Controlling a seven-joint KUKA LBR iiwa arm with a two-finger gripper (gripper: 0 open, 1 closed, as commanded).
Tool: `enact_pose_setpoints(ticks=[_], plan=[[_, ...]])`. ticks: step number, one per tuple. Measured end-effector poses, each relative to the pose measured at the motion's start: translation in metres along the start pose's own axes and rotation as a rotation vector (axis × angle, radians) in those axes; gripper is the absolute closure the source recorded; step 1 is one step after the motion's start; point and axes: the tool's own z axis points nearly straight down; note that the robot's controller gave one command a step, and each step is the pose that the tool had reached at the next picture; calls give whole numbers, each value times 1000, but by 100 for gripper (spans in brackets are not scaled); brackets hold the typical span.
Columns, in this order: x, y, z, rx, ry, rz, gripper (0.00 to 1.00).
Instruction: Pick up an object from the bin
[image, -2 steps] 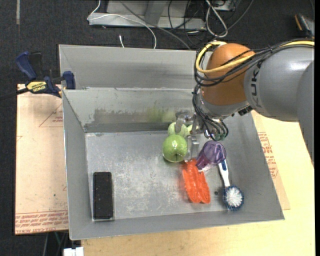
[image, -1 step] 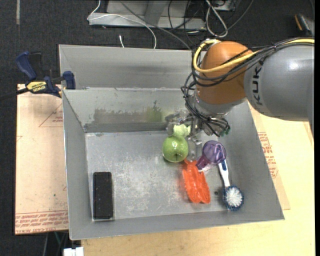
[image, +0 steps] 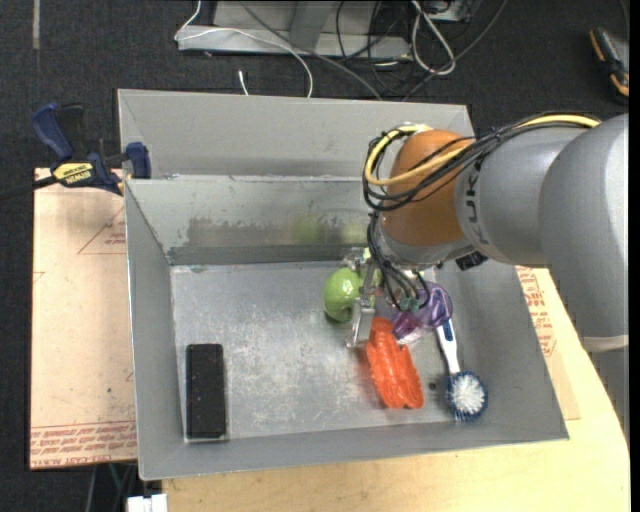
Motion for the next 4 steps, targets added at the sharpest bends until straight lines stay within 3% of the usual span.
enact_pose_setpoints(ticks=[1,2,3,4], plan=[[-11,3,-4,-1,-10,-456,100],[-11,3,-4,-1,-10,-456,100],[-8,4,-43,-3,-3,-455,100],[-9,4,-68,-3,-7,-454,100]])
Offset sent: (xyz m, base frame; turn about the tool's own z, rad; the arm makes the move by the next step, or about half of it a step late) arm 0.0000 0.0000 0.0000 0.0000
